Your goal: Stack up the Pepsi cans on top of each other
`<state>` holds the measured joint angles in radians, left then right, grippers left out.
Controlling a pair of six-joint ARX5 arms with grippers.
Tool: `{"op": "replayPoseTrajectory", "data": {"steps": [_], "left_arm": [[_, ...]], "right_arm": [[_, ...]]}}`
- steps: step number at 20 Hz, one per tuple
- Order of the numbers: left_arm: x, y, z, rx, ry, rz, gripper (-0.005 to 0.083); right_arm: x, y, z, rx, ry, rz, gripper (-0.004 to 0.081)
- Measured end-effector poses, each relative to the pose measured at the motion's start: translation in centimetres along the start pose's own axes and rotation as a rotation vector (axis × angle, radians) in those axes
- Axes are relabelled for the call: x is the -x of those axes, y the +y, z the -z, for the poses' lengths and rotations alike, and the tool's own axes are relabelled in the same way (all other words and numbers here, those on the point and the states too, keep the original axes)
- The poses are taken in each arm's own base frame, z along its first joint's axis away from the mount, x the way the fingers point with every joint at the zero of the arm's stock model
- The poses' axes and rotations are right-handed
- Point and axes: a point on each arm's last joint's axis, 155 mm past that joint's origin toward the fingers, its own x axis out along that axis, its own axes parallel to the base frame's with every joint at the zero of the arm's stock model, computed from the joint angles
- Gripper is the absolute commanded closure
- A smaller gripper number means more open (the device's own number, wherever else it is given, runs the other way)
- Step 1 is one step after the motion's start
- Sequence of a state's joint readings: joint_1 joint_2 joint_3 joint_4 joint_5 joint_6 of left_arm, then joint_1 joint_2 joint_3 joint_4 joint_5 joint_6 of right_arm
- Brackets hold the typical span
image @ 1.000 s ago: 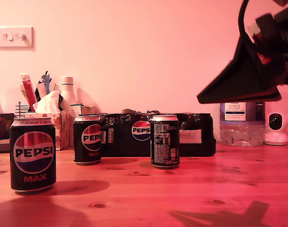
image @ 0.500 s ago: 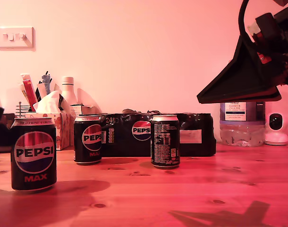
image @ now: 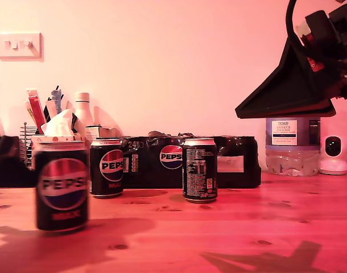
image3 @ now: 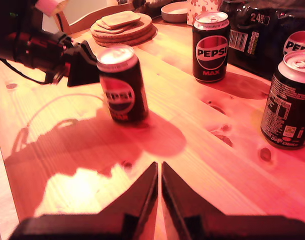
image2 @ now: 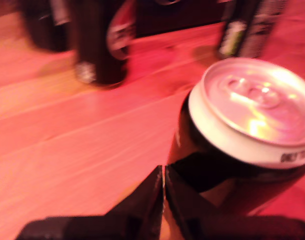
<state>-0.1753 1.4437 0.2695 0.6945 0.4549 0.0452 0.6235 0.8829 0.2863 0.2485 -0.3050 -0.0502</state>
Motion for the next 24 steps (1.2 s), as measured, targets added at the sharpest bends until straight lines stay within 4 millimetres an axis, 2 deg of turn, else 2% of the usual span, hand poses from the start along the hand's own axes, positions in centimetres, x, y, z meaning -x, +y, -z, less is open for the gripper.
{"op": "replayPoseTrajectory", "data": {"steps": [7,14,19,24], "left_arm": [[-1.2,-3.4,-0.1,-0.006,-0.011,0.093,0.0795],[-2.1,-5.8,1.6,-0.006,0.038,0.161,0.0795],[-2.5,-9.3,1.1,-0.055,0.022,0.256,0.0795],[-2.6,-9.9,0.8,-0.064,0.016,0.27,0.0795]], "right_arm": [[0.0,0.0,-0.8,0.006,-0.031,0.001,0.0781],[0.0,0.0,-0.9,0.004,-0.035,0.002,0.0781],[0.0,0.0,-0.9,0.003,-0.035,0.002,0.0781],[0.0,0.0,-0.9,0.004,-0.037,0.002,0.0781]]}}
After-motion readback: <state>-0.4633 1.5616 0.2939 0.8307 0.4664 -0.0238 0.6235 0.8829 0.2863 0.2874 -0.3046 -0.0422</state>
